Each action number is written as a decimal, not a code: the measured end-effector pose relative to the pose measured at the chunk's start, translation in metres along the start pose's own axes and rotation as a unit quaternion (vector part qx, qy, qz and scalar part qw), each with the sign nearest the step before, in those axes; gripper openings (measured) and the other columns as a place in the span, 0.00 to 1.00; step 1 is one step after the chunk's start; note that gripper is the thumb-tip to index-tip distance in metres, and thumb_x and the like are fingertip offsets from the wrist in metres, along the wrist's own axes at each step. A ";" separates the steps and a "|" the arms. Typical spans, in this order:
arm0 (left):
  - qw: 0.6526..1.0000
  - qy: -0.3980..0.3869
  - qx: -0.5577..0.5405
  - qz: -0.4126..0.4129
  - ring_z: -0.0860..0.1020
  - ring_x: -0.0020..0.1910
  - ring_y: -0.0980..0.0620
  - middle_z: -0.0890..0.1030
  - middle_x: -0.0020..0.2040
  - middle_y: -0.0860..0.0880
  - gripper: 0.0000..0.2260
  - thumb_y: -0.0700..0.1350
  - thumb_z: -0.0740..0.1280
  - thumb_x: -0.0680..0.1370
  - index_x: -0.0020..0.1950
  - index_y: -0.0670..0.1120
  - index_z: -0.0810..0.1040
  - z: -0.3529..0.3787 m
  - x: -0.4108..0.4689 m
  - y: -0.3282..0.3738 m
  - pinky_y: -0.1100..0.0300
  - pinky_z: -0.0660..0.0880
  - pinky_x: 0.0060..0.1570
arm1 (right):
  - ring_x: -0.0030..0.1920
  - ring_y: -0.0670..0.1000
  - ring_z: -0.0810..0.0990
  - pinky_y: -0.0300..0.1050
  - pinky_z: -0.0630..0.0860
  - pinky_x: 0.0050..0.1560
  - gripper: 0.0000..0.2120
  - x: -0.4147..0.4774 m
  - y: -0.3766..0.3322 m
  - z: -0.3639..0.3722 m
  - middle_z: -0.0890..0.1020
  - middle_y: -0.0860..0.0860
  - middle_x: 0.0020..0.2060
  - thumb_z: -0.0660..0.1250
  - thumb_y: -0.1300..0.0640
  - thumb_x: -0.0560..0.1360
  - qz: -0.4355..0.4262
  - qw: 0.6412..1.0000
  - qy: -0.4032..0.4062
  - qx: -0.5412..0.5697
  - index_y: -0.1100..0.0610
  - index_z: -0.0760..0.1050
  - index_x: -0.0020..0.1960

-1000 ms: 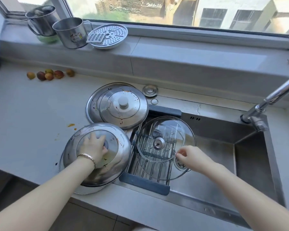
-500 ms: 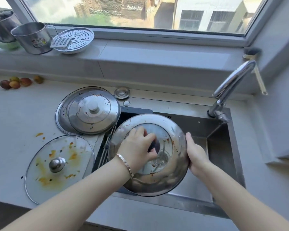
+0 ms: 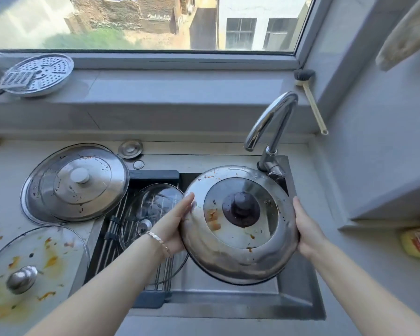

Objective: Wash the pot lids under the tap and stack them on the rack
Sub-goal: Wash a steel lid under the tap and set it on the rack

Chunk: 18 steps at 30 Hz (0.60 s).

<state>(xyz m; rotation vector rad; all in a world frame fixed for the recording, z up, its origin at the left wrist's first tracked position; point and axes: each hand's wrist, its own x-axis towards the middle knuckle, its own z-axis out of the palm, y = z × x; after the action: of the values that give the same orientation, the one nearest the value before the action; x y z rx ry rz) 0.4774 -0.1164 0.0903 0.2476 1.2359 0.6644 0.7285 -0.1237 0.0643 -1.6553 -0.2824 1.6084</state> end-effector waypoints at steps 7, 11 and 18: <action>0.995 -0.010 -0.066 0.075 0.83 0.37 0.47 0.84 0.40 0.42 0.18 0.54 0.67 0.69 0.43 0.39 0.84 0.011 0.013 0.001 0.50 0.79 0.48 | 0.50 0.56 0.79 0.48 0.76 0.52 0.26 0.040 -0.021 0.009 0.81 0.53 0.45 0.53 0.41 0.79 -0.003 0.978 0.049 -0.204 0.62 0.77 0.53; 0.992 0.042 -0.035 0.113 0.83 0.43 0.44 0.84 0.44 0.40 0.27 0.53 0.74 0.60 0.53 0.38 0.80 0.012 0.017 0.006 0.46 0.76 0.56 | 0.55 0.62 0.78 0.57 0.73 0.61 0.29 0.068 -0.042 0.030 0.80 0.61 0.50 0.57 0.40 0.76 -0.063 0.963 0.084 -0.250 0.65 0.75 0.59; 0.983 0.090 -0.024 0.161 0.83 0.37 0.46 0.85 0.38 0.42 0.18 0.48 0.73 0.63 0.49 0.40 0.80 0.017 0.017 0.012 0.50 0.78 0.48 | 0.29 0.54 0.79 0.41 0.76 0.29 0.16 0.104 -0.063 0.043 0.79 0.56 0.35 0.63 0.48 0.74 -0.053 0.942 0.126 -0.307 0.61 0.73 0.51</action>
<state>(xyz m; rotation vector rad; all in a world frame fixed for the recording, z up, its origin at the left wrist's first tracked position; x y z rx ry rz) 0.4917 -0.0943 0.0888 0.3579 1.3630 1.0138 0.7291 0.0013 0.0336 -2.2430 -0.7874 1.2735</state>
